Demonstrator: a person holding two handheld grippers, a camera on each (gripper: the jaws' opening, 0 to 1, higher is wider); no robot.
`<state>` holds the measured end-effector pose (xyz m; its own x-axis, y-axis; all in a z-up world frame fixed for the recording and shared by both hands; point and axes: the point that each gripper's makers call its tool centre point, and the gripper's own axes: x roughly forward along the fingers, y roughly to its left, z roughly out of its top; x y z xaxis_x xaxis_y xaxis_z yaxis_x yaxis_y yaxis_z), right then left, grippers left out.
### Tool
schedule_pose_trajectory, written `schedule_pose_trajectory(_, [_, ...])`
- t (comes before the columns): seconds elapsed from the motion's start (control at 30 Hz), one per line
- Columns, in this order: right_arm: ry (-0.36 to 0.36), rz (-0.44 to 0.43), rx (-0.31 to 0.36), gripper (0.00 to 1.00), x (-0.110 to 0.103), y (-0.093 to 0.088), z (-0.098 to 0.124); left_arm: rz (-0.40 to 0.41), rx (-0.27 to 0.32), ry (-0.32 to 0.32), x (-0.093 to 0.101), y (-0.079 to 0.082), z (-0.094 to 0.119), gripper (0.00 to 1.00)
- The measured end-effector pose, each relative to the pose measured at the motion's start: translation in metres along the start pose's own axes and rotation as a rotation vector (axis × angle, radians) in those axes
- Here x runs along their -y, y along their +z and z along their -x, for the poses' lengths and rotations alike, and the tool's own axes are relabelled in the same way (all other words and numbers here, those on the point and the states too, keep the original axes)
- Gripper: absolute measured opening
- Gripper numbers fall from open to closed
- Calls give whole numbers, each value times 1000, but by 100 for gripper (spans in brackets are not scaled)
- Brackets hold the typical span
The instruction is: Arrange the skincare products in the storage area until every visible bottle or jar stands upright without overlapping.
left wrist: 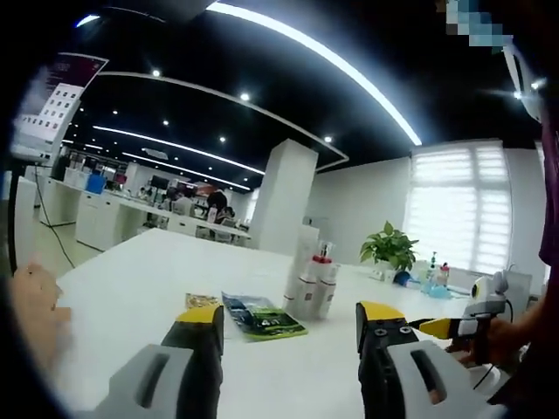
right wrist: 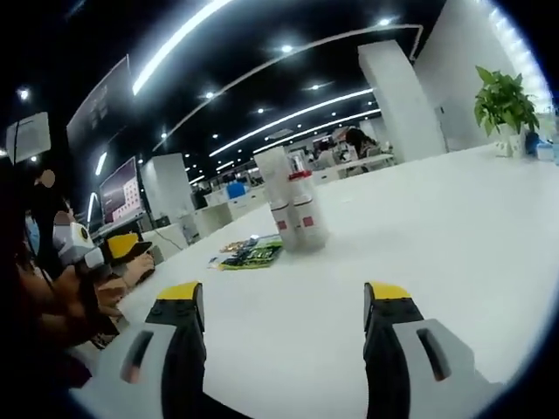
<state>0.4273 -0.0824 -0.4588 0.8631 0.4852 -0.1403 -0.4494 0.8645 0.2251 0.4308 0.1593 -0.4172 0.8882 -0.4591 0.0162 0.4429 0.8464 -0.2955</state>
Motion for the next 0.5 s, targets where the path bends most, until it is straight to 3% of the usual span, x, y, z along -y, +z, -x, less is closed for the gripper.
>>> schedule_pose_trajectory(0.17, [-18, 50, 63, 76, -6, 17, -6, 10, -50, -14, 6, -17, 1, 65])
schedule_pose_trajectory(0.23, [-61, 105, 75, 79, -2, 20, -12, -21, -74, -13, 8, -24, 0, 66])
schedule_pose_trajectory(0.5, [-74, 20, 81, 80, 1, 23, -38, -33, -62, 8, 6, -20, -6, 67])
